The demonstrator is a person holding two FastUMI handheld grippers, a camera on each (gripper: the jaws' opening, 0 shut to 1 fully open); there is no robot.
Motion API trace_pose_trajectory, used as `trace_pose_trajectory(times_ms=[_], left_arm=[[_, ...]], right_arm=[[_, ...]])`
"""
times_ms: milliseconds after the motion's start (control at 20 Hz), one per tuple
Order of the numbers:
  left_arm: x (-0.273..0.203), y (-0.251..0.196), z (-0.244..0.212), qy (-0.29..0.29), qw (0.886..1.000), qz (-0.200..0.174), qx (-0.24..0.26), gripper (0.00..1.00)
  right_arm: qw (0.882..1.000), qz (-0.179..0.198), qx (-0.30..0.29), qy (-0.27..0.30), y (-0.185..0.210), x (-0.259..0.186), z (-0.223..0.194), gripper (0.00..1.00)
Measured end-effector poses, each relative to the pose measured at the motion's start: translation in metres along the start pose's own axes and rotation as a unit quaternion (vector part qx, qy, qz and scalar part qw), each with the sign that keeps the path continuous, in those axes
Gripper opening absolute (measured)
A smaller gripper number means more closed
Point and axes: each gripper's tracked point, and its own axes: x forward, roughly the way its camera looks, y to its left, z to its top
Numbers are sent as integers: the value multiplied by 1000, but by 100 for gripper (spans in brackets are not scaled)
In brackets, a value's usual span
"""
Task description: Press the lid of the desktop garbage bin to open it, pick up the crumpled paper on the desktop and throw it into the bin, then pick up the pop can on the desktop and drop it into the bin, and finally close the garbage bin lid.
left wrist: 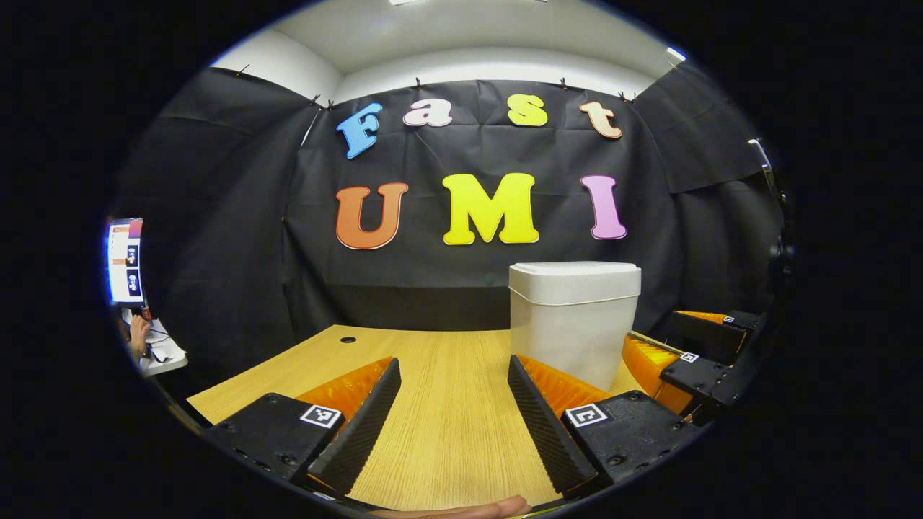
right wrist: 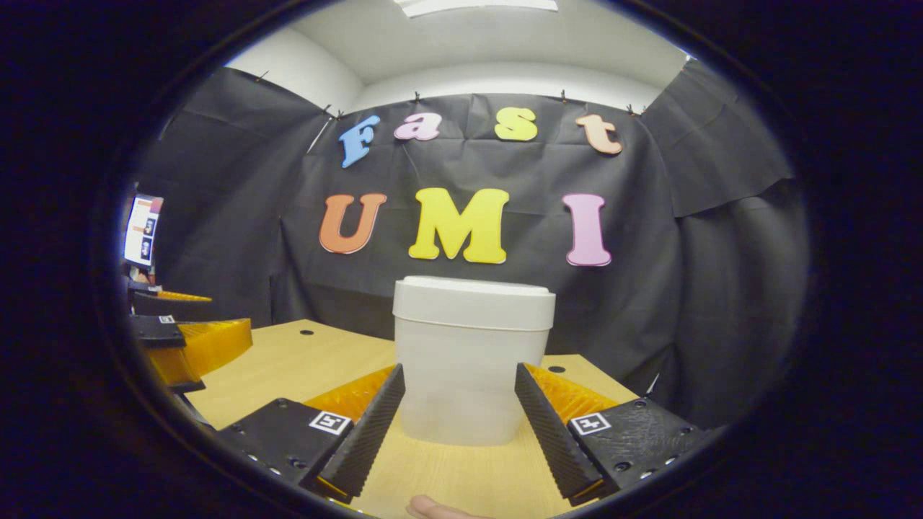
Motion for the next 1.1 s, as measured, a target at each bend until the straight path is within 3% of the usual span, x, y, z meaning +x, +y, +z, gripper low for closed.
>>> trace_pose_trajectory(times_ms=[150,300,400,650,850,1100], left_arm=[[-1,16,-3,-1,1000,18,-13,96],[-2,13,-8,1,1000,6,-24,97],[-2,15,-15,6,1000,11,-16,97],[-3,1,-11,-1,1000,-4,0,97],[0,0,-22,11,1000,-3,4,97],[3,-5,-31,29,1000,-6,8,97]], right_arm=[[1000,2,-15,18,5,-10,-2,94],[999,-12,-31,13,-7,-22,6,95],[1000,-26,-7,10,-21,-25,12,98],[994,-10,87,61,-29,-24,-1,98],[994,-30,88,57,-44,-24,4,94],[996,-27,69,46,-39,-28,9,95]])
